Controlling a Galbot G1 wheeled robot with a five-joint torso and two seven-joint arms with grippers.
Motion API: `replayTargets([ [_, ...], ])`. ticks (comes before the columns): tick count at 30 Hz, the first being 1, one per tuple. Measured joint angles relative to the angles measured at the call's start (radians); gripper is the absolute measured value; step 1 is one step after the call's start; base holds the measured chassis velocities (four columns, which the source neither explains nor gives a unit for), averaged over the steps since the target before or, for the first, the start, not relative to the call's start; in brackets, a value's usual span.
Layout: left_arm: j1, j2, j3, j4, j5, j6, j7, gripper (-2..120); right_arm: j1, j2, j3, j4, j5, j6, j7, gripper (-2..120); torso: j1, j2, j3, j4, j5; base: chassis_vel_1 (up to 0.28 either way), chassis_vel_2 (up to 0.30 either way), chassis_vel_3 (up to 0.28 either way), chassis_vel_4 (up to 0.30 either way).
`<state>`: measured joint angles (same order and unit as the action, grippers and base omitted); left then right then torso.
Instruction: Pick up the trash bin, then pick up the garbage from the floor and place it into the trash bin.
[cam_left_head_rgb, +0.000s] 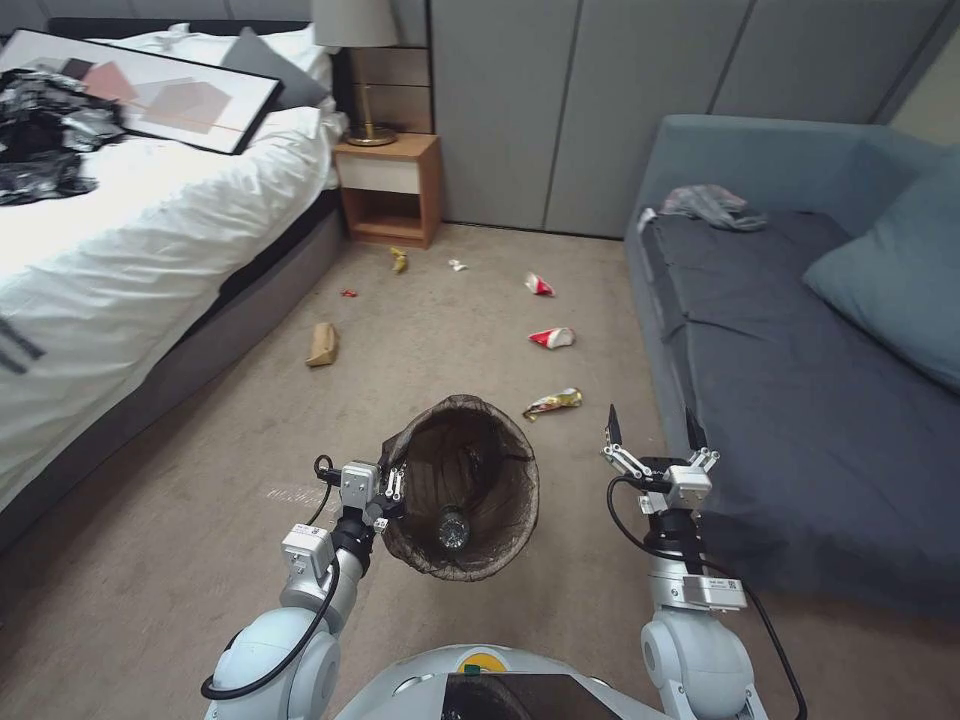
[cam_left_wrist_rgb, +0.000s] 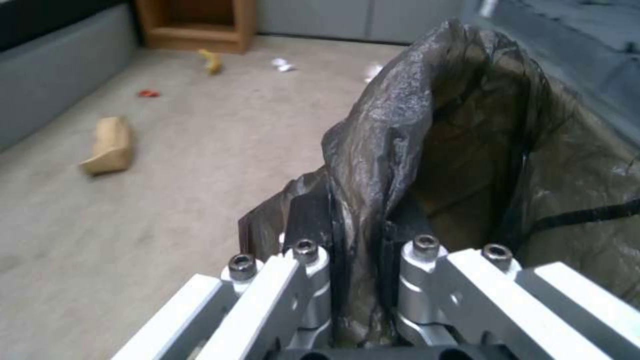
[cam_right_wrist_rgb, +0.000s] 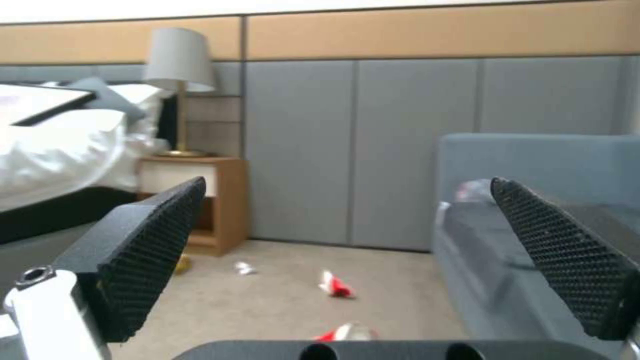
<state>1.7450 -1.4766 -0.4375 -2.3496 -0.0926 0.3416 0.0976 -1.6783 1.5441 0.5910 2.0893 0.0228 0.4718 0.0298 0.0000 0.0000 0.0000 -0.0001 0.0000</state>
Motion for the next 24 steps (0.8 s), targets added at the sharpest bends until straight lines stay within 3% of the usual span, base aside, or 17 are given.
replayTargets([
  [9,-0.011,0.001,-0.004,0.03,0.006,-0.056,-0.002,7,0.003,-0.002,0.004,-0.008,0.001,0.007,-0.001,100,0.0,0.0,0.0,0.0005,0.0,0.117,0.121,0.122,0.121],
  [24,0.011,0.044,-0.017,0.008,-0.013,-0.096,-0.011,7,-0.006,0.033,0.018,0.002,-0.003,0.029,-0.01,100,0.0,0.0,0.0,0.0001,0.0,0.004,0.006,0.002,0.004],
])
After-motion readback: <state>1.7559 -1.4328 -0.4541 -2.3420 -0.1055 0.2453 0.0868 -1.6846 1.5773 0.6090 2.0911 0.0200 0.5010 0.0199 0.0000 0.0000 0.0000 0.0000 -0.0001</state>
